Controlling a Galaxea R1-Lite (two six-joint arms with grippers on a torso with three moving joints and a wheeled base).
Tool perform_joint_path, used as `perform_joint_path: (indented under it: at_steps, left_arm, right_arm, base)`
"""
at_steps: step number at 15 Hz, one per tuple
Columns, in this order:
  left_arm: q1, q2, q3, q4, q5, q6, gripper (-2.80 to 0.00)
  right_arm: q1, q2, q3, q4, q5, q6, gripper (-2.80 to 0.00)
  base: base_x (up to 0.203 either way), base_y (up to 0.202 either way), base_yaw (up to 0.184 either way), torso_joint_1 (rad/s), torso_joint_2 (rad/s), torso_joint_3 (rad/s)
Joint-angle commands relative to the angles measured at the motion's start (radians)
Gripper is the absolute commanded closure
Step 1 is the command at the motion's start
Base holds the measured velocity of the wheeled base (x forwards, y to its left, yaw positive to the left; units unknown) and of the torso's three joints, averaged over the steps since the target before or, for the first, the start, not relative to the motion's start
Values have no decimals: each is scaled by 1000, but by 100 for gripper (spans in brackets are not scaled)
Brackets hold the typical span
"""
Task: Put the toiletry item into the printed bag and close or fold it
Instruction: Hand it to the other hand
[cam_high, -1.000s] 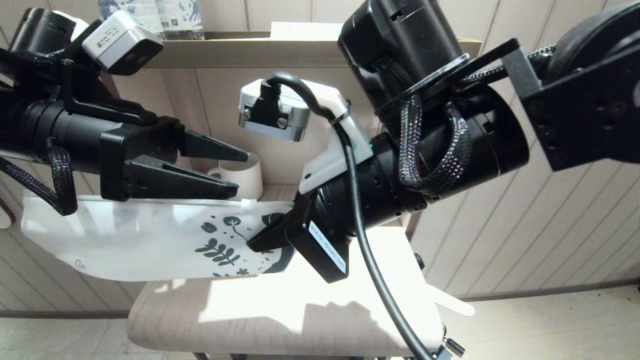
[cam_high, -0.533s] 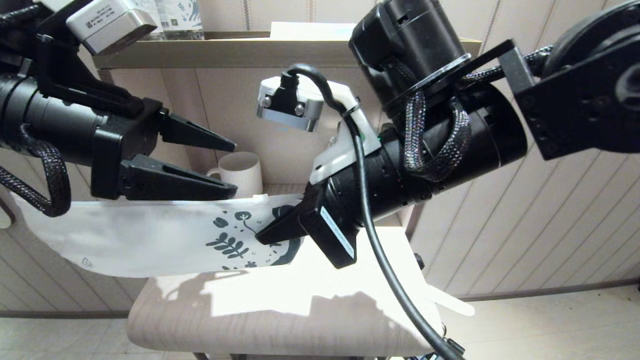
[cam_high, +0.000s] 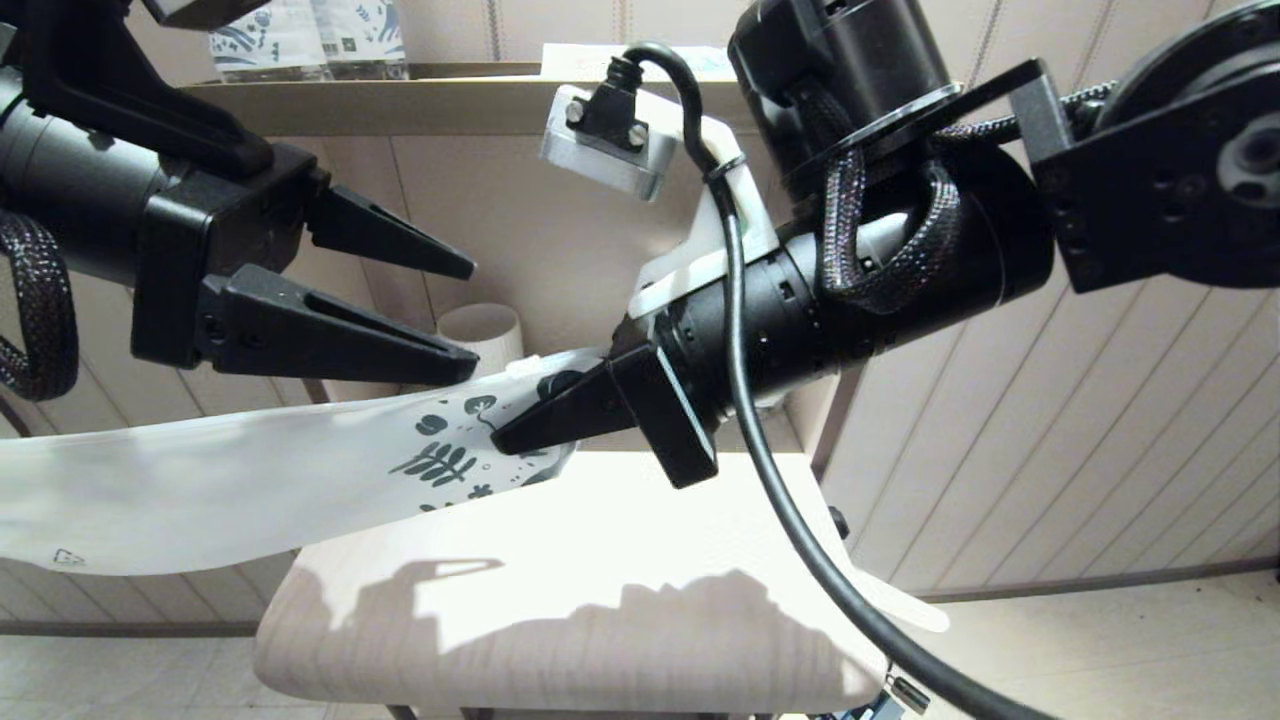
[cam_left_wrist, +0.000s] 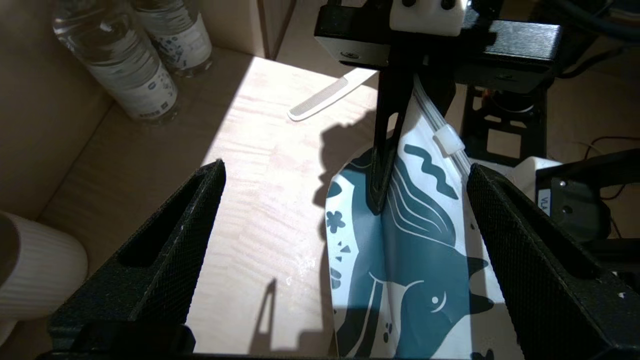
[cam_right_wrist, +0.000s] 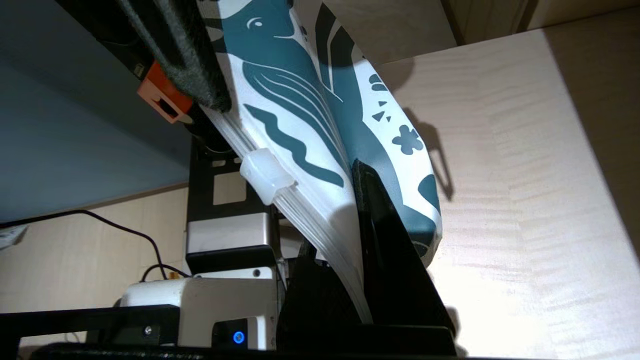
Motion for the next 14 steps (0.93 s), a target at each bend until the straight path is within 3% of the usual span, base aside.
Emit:
perform_joint_path:
  at_steps: [1, 5, 14]
  left_arm:
    - [-19, 16, 0, 1, -8, 1, -280]
    - [-36, 17, 40, -61, -17, -7, -280]
    - [-29, -16, 11, -69, -2, -18, -280]
  right_arm:
    - [-9, -2, 1, -5, 38, 18, 0]
    - [-22, 5, 0, -36, 64, 80, 0]
    - [-34, 28, 2, -42, 62, 83, 0]
  base:
    - [0, 0, 0, 0, 0, 0]
    - [0, 0, 0, 0, 0, 0]
    - [0, 0, 0, 0, 0, 0]
